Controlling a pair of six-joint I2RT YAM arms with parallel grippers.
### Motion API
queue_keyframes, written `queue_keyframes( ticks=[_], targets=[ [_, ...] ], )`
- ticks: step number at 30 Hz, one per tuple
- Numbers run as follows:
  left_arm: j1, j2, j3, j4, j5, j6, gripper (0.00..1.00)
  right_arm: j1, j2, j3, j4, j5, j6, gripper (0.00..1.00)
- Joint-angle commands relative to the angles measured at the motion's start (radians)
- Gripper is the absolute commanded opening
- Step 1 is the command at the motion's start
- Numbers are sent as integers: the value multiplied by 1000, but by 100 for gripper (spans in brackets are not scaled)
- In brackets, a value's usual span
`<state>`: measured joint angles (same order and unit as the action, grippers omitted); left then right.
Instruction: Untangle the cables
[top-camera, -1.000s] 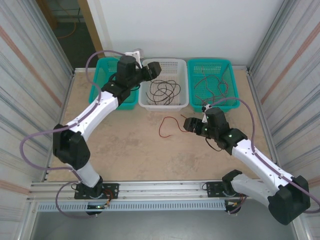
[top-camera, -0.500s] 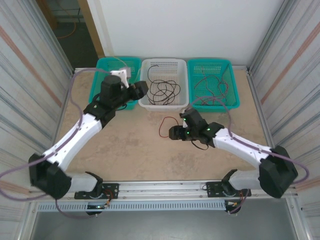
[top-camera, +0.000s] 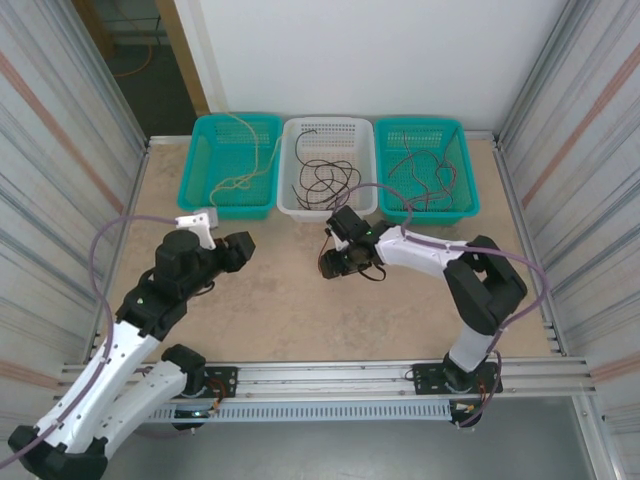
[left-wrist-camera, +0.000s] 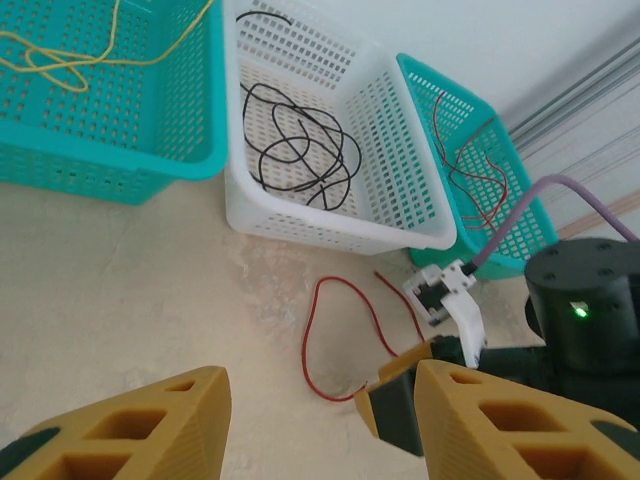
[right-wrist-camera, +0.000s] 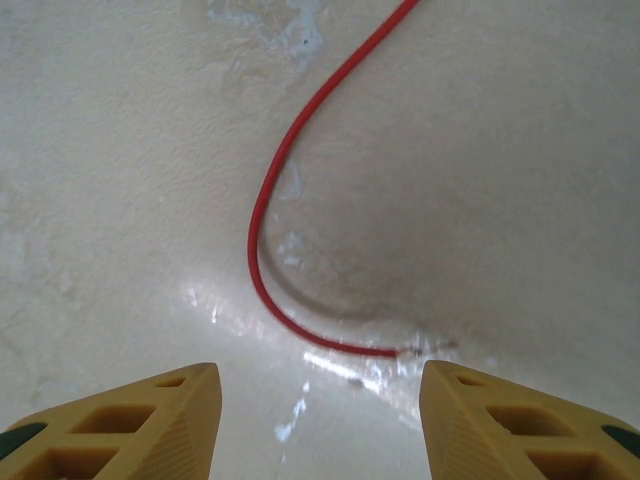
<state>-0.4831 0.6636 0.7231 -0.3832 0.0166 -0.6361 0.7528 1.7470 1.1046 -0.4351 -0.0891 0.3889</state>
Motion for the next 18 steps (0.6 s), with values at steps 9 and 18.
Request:
queue_keyframes(
  ticks=[9,18],
  targets=[
    [6,19,-8,3,1,-13,49,15,172,129,-86,71,-108,54],
    [7,19,-14,20,-4,-14,48,45,167,106,-97,82,-100,27]
  ],
)
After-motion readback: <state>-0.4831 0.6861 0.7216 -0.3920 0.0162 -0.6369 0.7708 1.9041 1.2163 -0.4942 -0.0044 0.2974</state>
